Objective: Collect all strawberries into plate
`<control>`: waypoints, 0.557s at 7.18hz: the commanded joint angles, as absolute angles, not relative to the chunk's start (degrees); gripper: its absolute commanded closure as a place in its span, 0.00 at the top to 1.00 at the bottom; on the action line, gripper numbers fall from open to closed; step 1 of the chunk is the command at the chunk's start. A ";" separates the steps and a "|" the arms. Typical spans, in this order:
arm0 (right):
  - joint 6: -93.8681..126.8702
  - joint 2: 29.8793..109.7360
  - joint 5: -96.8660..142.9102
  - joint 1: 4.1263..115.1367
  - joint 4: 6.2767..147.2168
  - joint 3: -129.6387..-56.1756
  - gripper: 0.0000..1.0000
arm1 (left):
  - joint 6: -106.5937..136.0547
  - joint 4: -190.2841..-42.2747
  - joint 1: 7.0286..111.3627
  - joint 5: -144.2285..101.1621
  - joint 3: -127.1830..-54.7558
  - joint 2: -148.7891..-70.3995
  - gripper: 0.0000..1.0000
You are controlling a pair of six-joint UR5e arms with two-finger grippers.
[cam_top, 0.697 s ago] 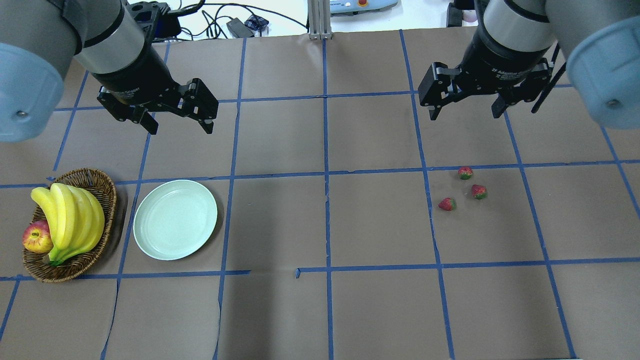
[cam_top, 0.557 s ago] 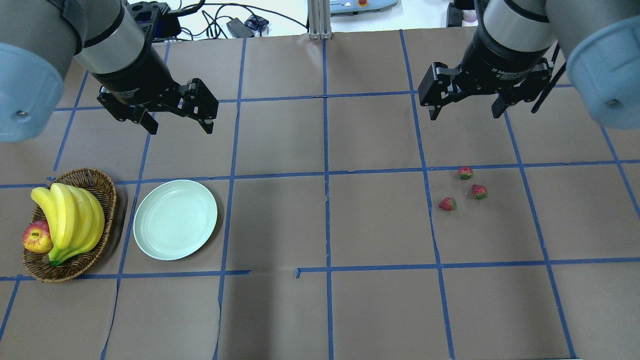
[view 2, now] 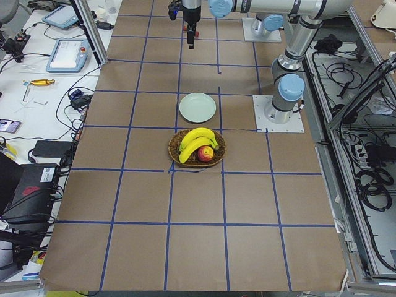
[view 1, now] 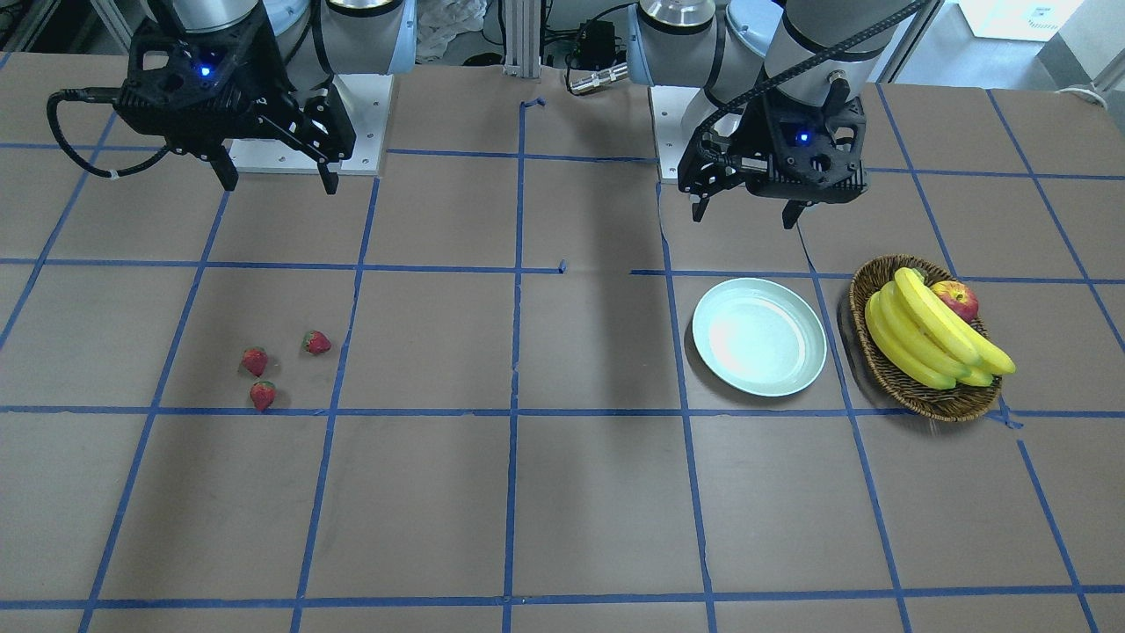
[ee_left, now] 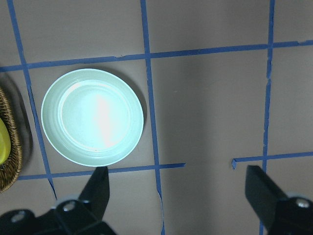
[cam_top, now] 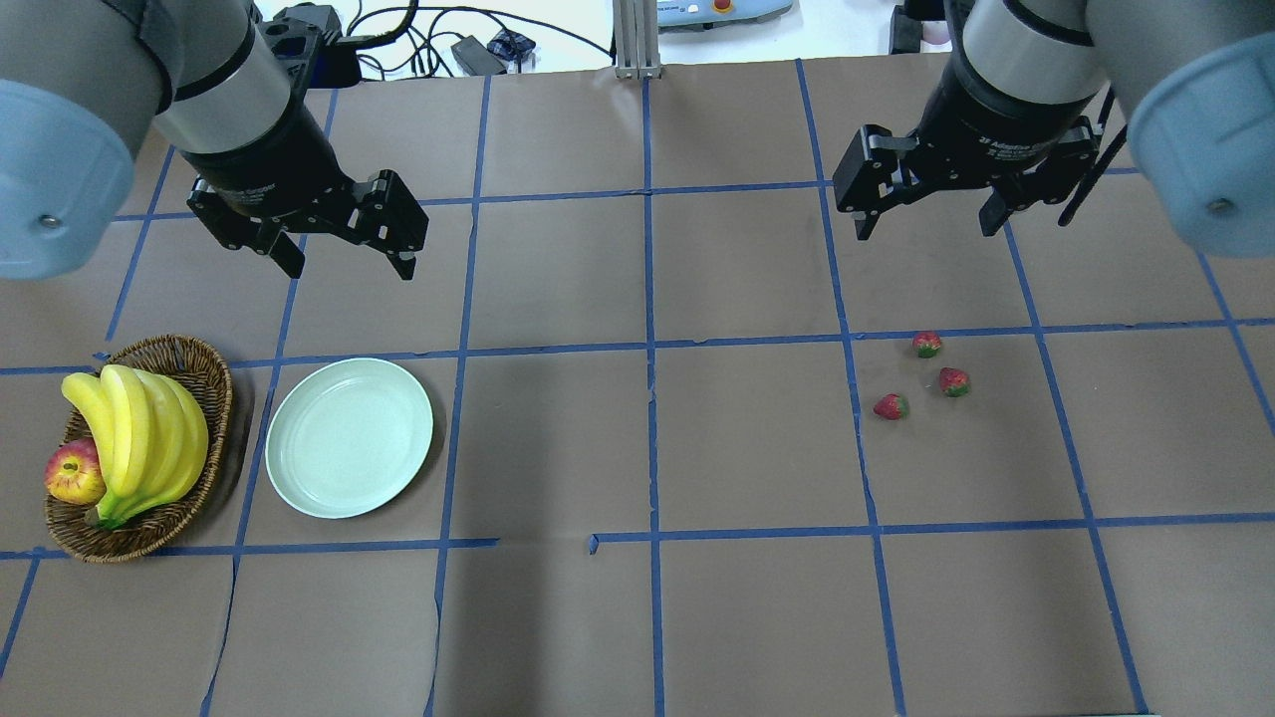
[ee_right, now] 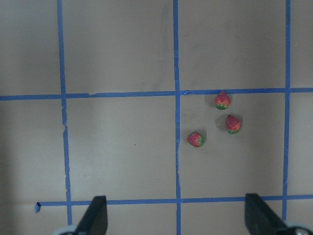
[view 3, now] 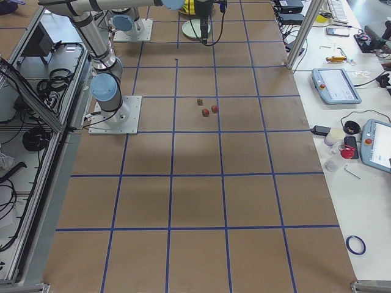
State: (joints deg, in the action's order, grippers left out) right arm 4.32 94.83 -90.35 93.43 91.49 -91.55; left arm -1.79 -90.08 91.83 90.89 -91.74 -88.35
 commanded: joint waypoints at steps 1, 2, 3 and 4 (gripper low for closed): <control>4.39 94.83 -90.35 93.51 91.49 -91.58 1.00 | -1.76 -88.16 91.76 91.41 -91.84 -88.68 1.00; 4.39 94.83 -90.35 93.52 91.49 -91.58 1.00 | -1.67 -87.81 91.67 91.32 -91.76 -88.68 1.00; 4.31 94.83 -90.35 93.52 91.49 -91.58 1.00 | -1.67 -86.32 91.67 88.80 -91.67 -88.77 1.00; 4.31 94.83 -90.35 93.52 91.49 -91.58 1.00 | -1.76 -85.44 91.76 87.38 -92.10 -88.68 1.00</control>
State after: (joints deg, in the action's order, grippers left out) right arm 4.34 94.83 -90.35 93.51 91.49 -91.58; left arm -1.70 -86.63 91.70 89.20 -91.82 -88.71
